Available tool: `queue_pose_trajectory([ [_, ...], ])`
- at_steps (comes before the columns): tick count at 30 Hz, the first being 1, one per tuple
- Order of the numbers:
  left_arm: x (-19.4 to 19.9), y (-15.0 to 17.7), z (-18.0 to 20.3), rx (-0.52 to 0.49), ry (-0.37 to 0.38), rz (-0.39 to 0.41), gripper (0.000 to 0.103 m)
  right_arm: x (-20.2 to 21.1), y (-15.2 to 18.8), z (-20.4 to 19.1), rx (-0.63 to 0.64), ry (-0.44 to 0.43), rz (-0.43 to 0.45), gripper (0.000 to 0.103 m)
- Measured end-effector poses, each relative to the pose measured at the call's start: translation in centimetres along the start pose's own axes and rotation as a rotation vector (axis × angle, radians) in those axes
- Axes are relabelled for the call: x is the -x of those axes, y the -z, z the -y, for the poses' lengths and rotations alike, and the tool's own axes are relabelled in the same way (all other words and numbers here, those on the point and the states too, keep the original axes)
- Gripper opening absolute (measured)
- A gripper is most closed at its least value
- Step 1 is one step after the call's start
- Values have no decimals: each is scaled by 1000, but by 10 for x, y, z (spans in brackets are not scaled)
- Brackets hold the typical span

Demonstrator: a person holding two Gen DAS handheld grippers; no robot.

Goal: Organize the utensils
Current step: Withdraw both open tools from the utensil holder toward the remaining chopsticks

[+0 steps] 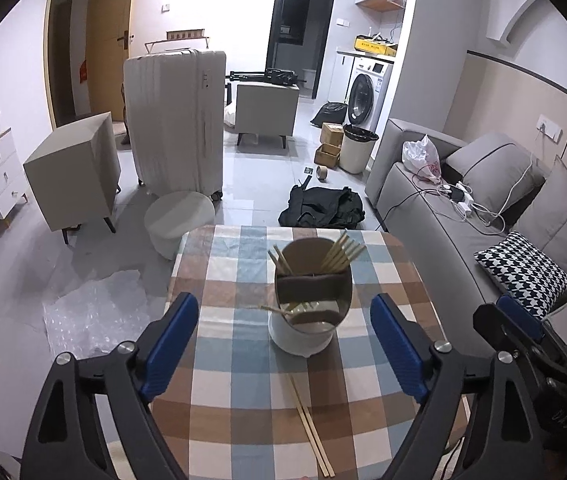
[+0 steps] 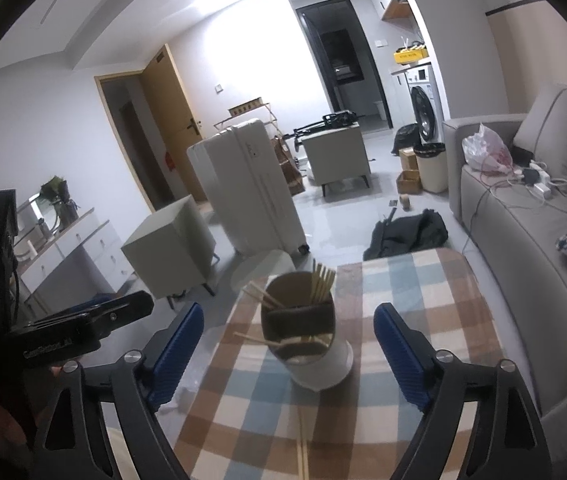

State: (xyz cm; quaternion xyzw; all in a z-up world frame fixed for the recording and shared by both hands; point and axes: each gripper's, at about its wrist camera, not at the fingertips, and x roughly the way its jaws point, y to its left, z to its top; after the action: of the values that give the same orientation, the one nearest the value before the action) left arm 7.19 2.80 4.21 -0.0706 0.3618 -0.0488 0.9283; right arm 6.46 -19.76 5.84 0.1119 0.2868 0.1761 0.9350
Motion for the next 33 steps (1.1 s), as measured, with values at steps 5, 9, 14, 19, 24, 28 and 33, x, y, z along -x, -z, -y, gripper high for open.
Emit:
queue_pose_trajectory([
  [5,2,17,-3,1,-6,12,86,6,19,1,-5,17,-4,95],
  [9,-2,31,-6,9,-11,9,86,5,34,5,1,27,-19,97],
  [14,-9,47,-8,18,-42,9,86,-1,54,9,24,55,-61,97],
  [19,-24,65,-10,25,-47,-13,86,-15,75,13,43,69,-133,97],
  [24,-45,79,-13,15,-84,-79,86,-33,91,18,33,71,-208,96],
  [28,-62,84,-20,32,-95,-149,86,-47,98,22,30,85,-261,91],
  [33,-69,86,-28,45,-109,-178,86,-66,106,25,12,94,-326,81],
])
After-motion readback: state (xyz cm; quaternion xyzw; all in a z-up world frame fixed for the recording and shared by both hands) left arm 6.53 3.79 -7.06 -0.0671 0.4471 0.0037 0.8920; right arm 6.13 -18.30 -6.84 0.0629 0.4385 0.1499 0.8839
